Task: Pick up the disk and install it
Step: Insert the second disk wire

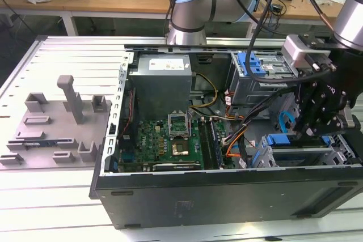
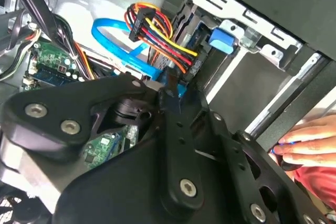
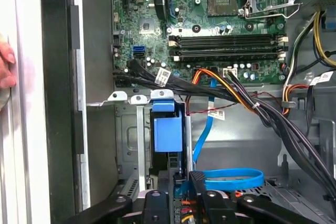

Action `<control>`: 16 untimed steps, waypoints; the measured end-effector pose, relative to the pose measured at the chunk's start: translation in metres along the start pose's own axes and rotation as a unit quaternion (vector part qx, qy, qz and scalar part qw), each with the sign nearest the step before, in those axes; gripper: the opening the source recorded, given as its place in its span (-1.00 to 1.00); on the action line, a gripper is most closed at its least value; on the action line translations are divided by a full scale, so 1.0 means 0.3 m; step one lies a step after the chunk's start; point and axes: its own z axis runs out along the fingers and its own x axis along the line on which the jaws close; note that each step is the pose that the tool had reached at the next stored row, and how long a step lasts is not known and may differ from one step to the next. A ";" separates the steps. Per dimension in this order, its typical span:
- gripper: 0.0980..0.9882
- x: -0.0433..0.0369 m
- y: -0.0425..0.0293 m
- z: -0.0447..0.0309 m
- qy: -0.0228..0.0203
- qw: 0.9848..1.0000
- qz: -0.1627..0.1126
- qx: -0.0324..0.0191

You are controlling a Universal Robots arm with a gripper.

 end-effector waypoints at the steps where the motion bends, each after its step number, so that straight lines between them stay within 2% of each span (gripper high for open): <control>1: -0.55 0.000 0.000 -0.006 0.000 1.000 0.000 0.000; 3: -0.55 0.001 0.000 -0.020 0.000 1.000 0.000 0.000; 6: -0.59 0.004 0.000 -0.068 0.000 1.000 0.000 0.000; 7: -0.74 0.005 0.000 -0.081 0.000 1.000 0.000 0.000; 8: -0.74 0.005 0.000 -0.093 0.000 1.000 0.000 0.000; 9: -0.88 0.006 0.000 -0.103 0.000 1.000 0.000 0.000; 10: -0.88 0.006 0.000 -0.110 0.000 1.000 0.000 0.000; 11: -0.98 0.006 0.000 -0.119 0.000 1.000 0.000 0.000; 16: -0.98 0.006 0.000 -0.122 0.000 1.000 0.000 0.000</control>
